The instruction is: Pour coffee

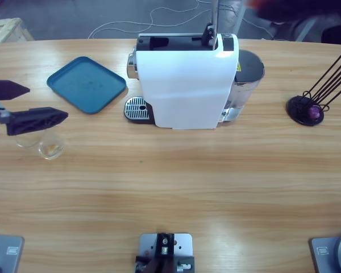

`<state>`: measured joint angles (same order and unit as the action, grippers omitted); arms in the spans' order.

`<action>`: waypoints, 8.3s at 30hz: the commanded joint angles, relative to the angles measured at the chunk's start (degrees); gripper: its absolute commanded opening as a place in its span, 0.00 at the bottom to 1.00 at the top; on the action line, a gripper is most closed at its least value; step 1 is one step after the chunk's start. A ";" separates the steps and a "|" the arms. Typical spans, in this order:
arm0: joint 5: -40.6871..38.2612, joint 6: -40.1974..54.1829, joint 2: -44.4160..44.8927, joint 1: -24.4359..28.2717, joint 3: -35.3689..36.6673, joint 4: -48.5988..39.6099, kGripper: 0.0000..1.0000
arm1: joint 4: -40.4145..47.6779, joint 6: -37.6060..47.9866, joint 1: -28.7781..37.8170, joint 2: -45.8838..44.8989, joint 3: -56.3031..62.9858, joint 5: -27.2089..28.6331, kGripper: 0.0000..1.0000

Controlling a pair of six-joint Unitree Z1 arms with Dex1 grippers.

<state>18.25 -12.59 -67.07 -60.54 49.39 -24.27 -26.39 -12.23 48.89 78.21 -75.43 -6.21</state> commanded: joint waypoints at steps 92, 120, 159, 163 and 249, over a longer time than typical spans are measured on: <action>1.37 -1.81 6.46 3.59 -11.32 1.94 1.00 | -2.88 -12.55 -6.70 32.27 -17.66 -3.00 0.00; 1.44 -2.09 6.78 3.59 -12.04 2.56 1.00 | -3.23 -12.47 -5.03 34.73 -17.96 -2.51 0.00; 1.09 -2.09 8.22 4.01 -11.86 4.49 1.00 | -14.60 11.56 7.36 15.18 -14.97 12.84 0.00; 1.03 -2.09 8.41 3.96 -11.42 4.58 1.00 | -9.86 22.50 7.36 8.64 -6.98 22.77 0.00; -4.36 2.04 10.56 4.21 -5.89 -1.22 1.00 | -1.09 56.77 9.38 55.50 -13.37 23.26 0.00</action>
<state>14.54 -11.53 -57.44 -56.86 45.26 -24.52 -17.23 45.69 53.72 114.35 -92.92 19.23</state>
